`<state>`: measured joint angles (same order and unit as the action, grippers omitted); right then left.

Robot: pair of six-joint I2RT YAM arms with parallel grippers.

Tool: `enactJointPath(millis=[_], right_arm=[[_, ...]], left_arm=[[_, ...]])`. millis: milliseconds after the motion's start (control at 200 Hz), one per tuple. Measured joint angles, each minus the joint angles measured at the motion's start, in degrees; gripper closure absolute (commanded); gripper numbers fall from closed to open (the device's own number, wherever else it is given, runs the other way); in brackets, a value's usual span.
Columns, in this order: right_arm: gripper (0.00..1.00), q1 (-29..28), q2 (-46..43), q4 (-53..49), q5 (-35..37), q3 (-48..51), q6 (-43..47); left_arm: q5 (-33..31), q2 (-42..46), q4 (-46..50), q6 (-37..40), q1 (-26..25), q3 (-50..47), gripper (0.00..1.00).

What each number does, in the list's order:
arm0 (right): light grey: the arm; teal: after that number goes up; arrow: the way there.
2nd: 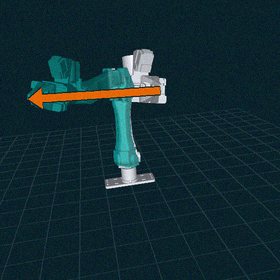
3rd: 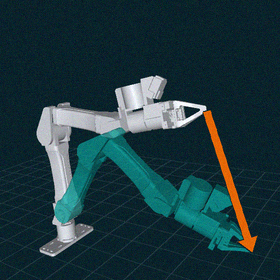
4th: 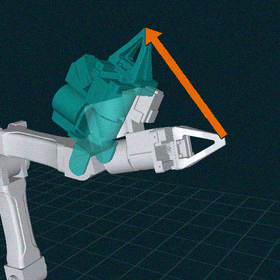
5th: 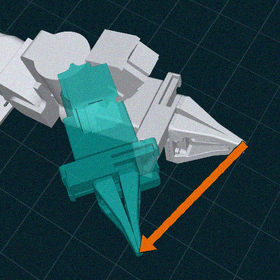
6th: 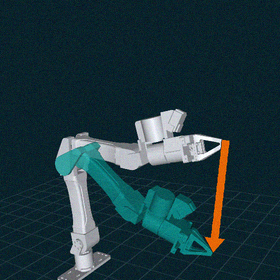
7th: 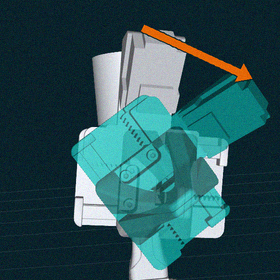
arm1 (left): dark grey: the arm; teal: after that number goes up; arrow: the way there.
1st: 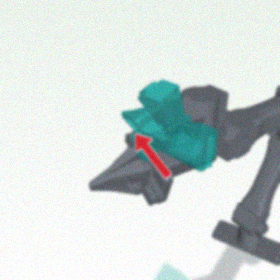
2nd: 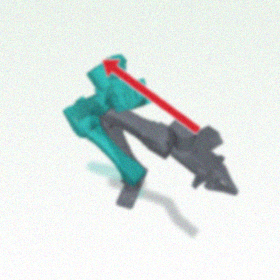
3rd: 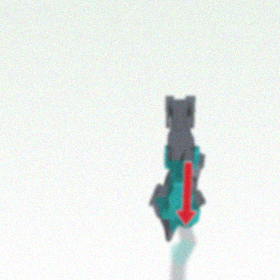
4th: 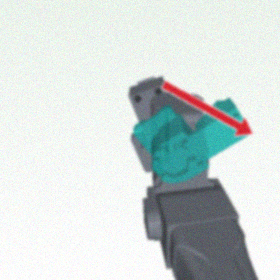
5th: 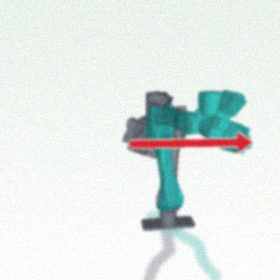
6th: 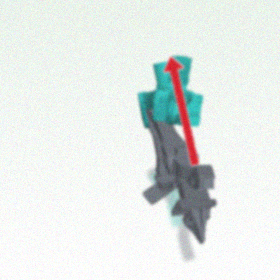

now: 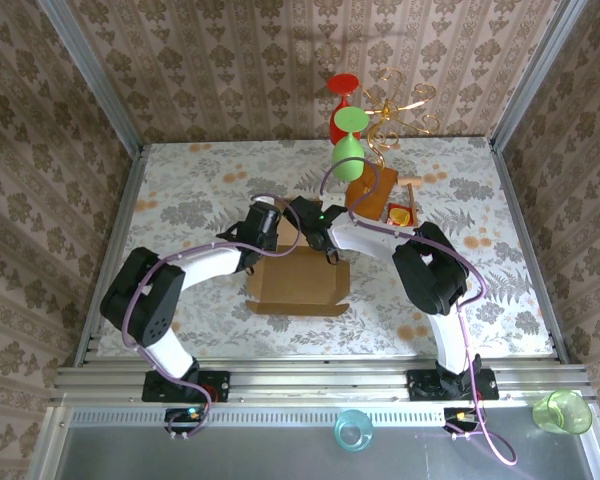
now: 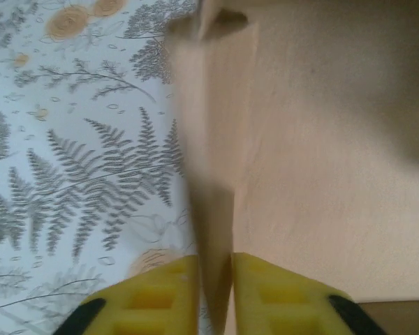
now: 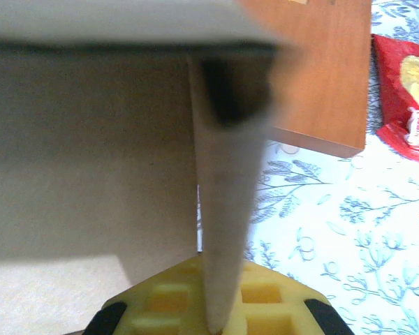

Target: Fold the paper box

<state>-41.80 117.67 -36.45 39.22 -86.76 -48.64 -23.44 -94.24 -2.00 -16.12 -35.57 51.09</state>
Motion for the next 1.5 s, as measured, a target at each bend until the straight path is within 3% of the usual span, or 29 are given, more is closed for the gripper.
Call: enactJointPath(millis=[125, 290, 580, 785, 950, 1125, 1350, 1500], right_arm=[[1.0, 0.6, -2.1, 1.9, 0.0, 3.2, 0.6], [1.0, 1.7, -6.8, 8.1, -2.1, 10.3, 4.0], [1.0, 5.2, -14.0, 17.6, -8.7, 20.1, 9.5], [1.0, 6.2, -16.2, 17.3, -10.3, 21.4, 5.7], [1.0, 6.1, -18.0, 16.9, -11.6, 22.8, -0.3], [1.0, 5.5, -18.4, 16.5, -12.0, 22.8, -4.9], [1.0, 4.1, -19.5, 16.5, -12.3, 23.3, -9.2], [1.0, 3.9, -19.5, 16.2, -12.6, 23.5, -11.2]], left_arm=[[-0.9, 5.4, 4.1, -1.6, 0.0, 0.0, 0.37], [-0.7, 18.0, 8.4, -5.1, -0.4, -0.1, 0.25], [-0.4, 38.3, 15.4, -16.2, -5.7, -6.5, 0.35], [-1.6, 47.0, 23.5, -31.2, -12.5, -13.7, 0.38], [-2.1, 47.3, 29.9, -46.3, -15.9, -15.9, 0.35], [-2.1, 44.1, 28.2, -58.3, -19.4, -18.1, 0.34], [-1.2, 36.9, 22.6, -66.6, -19.9, -19.7, 0.34], [-1.0, 34.1, 20.3, -69.6, -20.0, -19.7, 0.43]])
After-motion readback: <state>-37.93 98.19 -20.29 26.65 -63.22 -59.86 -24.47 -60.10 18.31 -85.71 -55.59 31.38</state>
